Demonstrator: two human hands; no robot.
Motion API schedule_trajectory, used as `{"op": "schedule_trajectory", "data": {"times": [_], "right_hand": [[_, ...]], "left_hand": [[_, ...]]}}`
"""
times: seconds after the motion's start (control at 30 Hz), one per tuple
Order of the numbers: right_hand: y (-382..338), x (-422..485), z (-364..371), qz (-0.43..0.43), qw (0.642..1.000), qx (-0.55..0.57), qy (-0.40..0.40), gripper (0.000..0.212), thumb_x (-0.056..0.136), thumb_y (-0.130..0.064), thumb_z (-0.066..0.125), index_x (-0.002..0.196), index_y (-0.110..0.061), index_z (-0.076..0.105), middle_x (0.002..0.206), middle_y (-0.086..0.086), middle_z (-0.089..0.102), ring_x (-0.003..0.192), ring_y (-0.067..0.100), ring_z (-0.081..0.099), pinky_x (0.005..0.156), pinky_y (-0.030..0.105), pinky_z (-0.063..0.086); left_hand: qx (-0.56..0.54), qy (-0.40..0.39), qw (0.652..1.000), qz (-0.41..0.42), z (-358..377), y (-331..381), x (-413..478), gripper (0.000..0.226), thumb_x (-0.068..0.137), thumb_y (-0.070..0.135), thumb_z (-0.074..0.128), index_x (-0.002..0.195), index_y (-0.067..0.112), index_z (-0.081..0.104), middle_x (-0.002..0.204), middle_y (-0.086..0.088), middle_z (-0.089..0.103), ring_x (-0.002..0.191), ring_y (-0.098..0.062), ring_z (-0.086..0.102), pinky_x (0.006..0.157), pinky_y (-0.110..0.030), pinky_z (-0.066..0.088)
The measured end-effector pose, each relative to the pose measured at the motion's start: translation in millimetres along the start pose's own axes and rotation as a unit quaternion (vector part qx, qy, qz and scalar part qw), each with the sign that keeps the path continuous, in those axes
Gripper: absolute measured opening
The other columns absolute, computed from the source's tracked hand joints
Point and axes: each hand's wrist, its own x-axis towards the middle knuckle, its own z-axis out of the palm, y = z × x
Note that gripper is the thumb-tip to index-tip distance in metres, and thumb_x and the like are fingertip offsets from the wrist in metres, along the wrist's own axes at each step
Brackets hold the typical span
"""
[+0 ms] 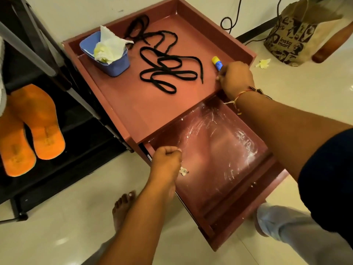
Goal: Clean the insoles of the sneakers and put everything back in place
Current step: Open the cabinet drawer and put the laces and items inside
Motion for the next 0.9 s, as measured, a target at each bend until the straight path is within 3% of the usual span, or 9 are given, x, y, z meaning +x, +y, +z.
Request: {"op": "schedule_trajectory", "data": {"times": [0.13,0.23,0.4,0.57,0.77,0.9], "right_hand": [[22.6,-71.2,-19.0,0.034,0.994,0.093,0.036,0.01,0.091,-0.018,0.061,0.096,-0.015,0.07,0.102,0.014,0.07,0.093,0.036,0.062,0.075,0.033,0.044],[38.1,-135.3,-17.5,0.084,0.982,0.16,0.059,0.018,0.088,-0.014,0.067,0.104,-0.012,0.06,0.103,0.012,0.069,0.09,0.034,0.062,0.072,0.033,0.044],[67.8,-201.3,17.9,0.138,0.986,0.088,-0.034,0.021,0.089,-0.009,0.062,0.11,-0.011,0.057,0.1,0.017,0.068,0.088,0.04,0.063,0.068,0.037,0.047],[90.4,-186.8,35.6,0.171,0.982,0.034,-0.079,0.019,0.091,-0.005,0.058,0.109,-0.003,0.06,0.103,0.024,0.066,0.092,0.042,0.061,0.069,0.04,0.045],[101.0,-156.9,44.0,0.224,0.969,0.021,-0.106,0.027,0.089,-0.009,0.063,0.116,-0.004,0.059,0.11,0.021,0.065,0.101,0.041,0.062,0.085,0.046,0.054],[105.2,-149.4,46.9,0.23,0.964,-0.014,-0.131,0.026,0.092,-0.016,0.063,0.117,-0.009,0.058,0.108,0.019,0.064,0.097,0.04,0.063,0.081,0.047,0.056]], "left_hand": [[0.005,-0.002,1.0,0.0,3.0,4.3,-7.0,0.011,0.099,0.008,0.056,0.093,0.015,0.061,0.082,-0.002,0.059,0.074,-0.015,0.055,0.061,-0.024,0.048],[0.018,-0.006,1.0,0.011,9.2,6.8,-10.9,0.021,0.099,0.008,0.055,0.081,0.017,0.059,0.084,-0.003,0.057,0.074,-0.015,0.053,0.048,-0.017,0.048],[0.057,-0.002,0.998,0.025,21.7,3.6,-9.9,0.017,0.097,0.014,0.06,0.08,0.018,0.06,0.084,-0.004,0.061,0.083,-0.021,0.057,0.069,-0.028,0.051],[0.065,-0.005,0.998,0.028,24.3,-1.0,-6.0,0.017,0.097,0.019,0.062,0.081,0.02,0.059,0.088,0.0,0.063,0.088,-0.018,0.059,0.086,-0.037,0.054],[0.057,0.0,0.998,0.028,24.2,-2.6,-2.1,0.016,0.098,0.021,0.061,0.083,0.021,0.059,0.085,0.001,0.061,0.086,-0.017,0.059,0.081,-0.034,0.054],[0.051,-0.008,0.998,0.033,26.1,-3.3,-1.1,0.018,0.099,0.021,0.06,0.081,0.02,0.058,0.079,0.001,0.057,0.083,-0.018,0.055,0.081,-0.037,0.053]]}}
